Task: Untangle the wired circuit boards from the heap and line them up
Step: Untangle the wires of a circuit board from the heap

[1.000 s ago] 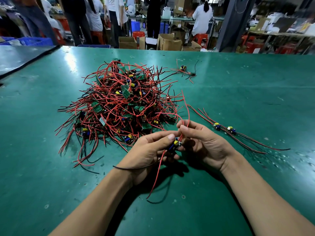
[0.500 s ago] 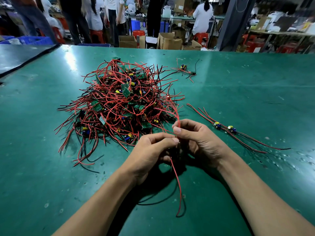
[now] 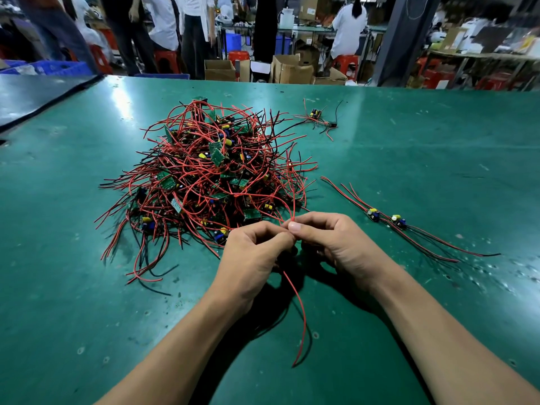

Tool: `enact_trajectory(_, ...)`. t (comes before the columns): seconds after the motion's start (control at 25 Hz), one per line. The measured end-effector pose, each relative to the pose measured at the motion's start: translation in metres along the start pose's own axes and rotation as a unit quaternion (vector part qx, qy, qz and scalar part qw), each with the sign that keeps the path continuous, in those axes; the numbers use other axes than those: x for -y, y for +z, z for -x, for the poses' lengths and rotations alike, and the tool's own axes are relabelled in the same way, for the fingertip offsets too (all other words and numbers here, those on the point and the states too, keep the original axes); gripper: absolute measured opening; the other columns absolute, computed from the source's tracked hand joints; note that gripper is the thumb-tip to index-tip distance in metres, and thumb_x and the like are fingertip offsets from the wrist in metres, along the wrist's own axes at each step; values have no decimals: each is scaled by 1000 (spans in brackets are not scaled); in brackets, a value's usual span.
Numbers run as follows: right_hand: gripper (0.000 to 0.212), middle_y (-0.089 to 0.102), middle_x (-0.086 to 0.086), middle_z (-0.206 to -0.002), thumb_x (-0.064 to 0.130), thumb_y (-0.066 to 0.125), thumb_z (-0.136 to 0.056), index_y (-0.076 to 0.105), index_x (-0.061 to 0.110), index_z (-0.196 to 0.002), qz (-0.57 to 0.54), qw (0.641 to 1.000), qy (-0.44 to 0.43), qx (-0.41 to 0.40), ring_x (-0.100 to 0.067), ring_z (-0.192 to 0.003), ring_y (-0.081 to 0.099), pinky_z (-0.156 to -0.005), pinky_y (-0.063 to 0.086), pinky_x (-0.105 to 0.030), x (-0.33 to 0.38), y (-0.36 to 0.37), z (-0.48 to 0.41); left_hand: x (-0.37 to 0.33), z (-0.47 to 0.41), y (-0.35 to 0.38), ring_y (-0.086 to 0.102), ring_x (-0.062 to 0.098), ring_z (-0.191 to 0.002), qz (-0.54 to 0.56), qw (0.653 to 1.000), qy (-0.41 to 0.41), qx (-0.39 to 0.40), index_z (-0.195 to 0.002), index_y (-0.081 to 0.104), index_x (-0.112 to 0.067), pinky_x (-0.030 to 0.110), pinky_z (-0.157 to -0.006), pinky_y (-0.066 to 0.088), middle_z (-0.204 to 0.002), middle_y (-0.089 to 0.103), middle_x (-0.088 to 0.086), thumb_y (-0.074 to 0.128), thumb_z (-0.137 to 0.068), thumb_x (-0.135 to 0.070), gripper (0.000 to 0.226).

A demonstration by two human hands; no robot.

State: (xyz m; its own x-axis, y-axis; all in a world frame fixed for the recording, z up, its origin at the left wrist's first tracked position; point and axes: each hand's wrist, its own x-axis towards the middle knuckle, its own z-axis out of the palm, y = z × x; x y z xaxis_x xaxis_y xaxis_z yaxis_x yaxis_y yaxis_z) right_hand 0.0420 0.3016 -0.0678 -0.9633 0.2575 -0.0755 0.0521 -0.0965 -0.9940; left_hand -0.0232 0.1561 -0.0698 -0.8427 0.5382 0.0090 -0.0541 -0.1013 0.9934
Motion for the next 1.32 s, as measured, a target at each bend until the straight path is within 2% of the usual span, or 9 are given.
enact_trajectory(0.2,20,56,-20,-93,26,79,-79,77,16,-95,-35,999,-3,-9,-30,-89,40,-76,33,-44,-1,-1,-1,-1,-1,-1,60,20,-67,0,999,-31,36,-81,78,-15,40,-73,46,-71,70,8,71,-83,-12,8)
enact_trajectory(0.32,9,66,-11,-89,17,76,-81,77,20,-89,-76,997,11,20,-25,-76,54,-72,41,-35,1,-2,-1,-3,-1,-2,60,20,-66,-4,998,-46,51,-81,78,-13,42,-76,49,-70,70,6,65,-89,-8,17)
enact_trajectory(0.4,11,71,-6,-86,12,72,-84,77,17,-93,-134,987,47,71,-14,-70,65,-65,52,-24,4,-5,0,-6,1,-3,61,17,-60,14,995,-53,78,-82,77,-9,31,-66,52,-69,70,7,62,-92,-8,18)
enact_trajectory(0.52,20,73,-6,-91,12,69,-88,76,11,-107,-151,979,71,116,-13,-74,67,-71,53,-25,5,-7,1,-9,4,-4,59,16,-52,29,992,-63,103,-83,75,-3,22,-51,50,-66,68,10,59,-93,-7,20)
enact_trajectory(0.6,21,71,-4,-86,16,75,-82,77,13,-103,-109,989,46,86,-13,-72,57,-71,41,-28,2,-6,-1,-10,3,-5,56,16,-50,40,991,-74,100,-81,72,-2,21,-49,48,-63,64,10,58,-94,-7,19)
enact_trajectory(0.8,18,57,4,-63,27,79,-74,77,19,-90,-80,997,-14,-12,-5,-45,37,-38,28,-15,-6,0,-6,-10,0,-4,56,13,-52,68,990,-80,94,-73,70,-5,20,-49,48,-62,63,5,58,-92,-6,22)
enact_trajectory(0.92,20,47,7,-51,29,81,-70,76,20,-87,-96,990,-50,-95,-5,-40,33,-38,23,-14,-8,0,-11,-9,0,-3,58,12,-55,67,989,-82,104,-70,72,-7,20,-50,49,-65,65,5,60,-91,-6,25)
enact_trajectory(1.04,20,53,10,-53,24,81,-67,73,15,-84,-111,971,-104,-183,-4,-41,33,-41,26,-16,-7,-3,-17,-10,1,-2,60,11,-58,58,989,-79,113,-68,73,-8,21,-51,50,-69,67,4,60,-91,-5,27)
enact_trajectory(1.32,13,57,10,-56,16,83,-78,71,17,-76,-51,942,-167,-286,-3,-44,35,-49,30,-17,-8,-6,-20,-13,2,-2,60,11,-58,70,986,-94,120,-77,69,0,20,-52,51,-67,67,3,59,-92,-5,19)
